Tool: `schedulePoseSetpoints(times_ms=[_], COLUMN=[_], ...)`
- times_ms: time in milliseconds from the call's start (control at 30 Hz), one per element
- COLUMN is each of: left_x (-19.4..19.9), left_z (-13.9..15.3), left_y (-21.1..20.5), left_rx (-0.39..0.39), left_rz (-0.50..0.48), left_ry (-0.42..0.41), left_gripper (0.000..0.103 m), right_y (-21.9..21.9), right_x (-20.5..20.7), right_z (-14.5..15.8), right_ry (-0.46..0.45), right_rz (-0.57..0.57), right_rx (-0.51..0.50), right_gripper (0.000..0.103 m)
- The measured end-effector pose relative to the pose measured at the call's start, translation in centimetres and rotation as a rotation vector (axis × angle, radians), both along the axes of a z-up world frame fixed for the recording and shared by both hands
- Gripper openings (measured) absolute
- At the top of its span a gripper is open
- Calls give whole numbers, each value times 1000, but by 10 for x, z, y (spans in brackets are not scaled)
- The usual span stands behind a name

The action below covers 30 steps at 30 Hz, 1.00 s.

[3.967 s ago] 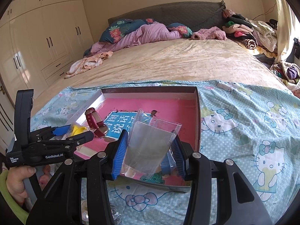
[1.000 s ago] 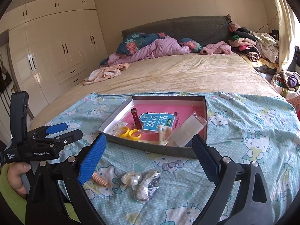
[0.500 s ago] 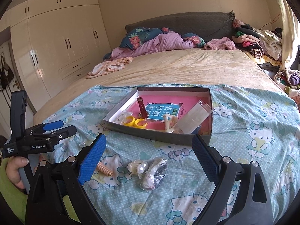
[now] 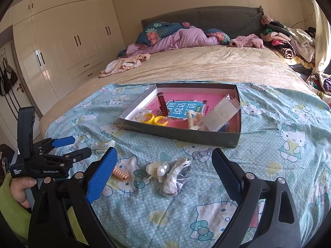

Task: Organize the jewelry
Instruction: 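Withdraw both tools from the box toward the remaining jewelry, then move the left tool to the orange spiral hair tie while the right approaches the dark bead bag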

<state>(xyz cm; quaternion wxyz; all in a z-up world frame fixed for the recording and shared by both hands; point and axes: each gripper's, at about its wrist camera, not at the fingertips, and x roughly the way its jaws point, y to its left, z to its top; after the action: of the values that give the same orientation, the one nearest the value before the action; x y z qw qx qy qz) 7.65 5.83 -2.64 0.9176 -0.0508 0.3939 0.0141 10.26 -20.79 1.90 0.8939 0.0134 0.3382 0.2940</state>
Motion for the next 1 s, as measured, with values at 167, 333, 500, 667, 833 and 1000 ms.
schedulePoseSetpoints(times_ms=[167, 333, 500, 667, 833, 1000], left_x=[-2, -2, -1, 2, 5, 9], left_z=[-9, -16, -23, -30, -38, -45], left_y=[-1, -5, -14, -21, -27, -34], left_rx=[3, 1, -1, -3, 0, 7], left_rz=[-4, -19, -50, -71, -84, -99], left_ry=[29, 55, 80, 99, 124, 149], left_gripper=[93, 93, 93, 93, 93, 93], right_y=[2, 6, 9, 10, 7, 7], right_x=[-3, -4, -3, 2, 9, 11], right_z=[-8, -19, -32, -50, -63, -73], right_ry=[19, 46, 73, 111, 152, 170], right_rz=[11, 20, 26, 19, 8, 8], right_rx=[-13, -32, -61, -100, -98, -97], right_gripper=[92, 92, 92, 92, 91, 91])
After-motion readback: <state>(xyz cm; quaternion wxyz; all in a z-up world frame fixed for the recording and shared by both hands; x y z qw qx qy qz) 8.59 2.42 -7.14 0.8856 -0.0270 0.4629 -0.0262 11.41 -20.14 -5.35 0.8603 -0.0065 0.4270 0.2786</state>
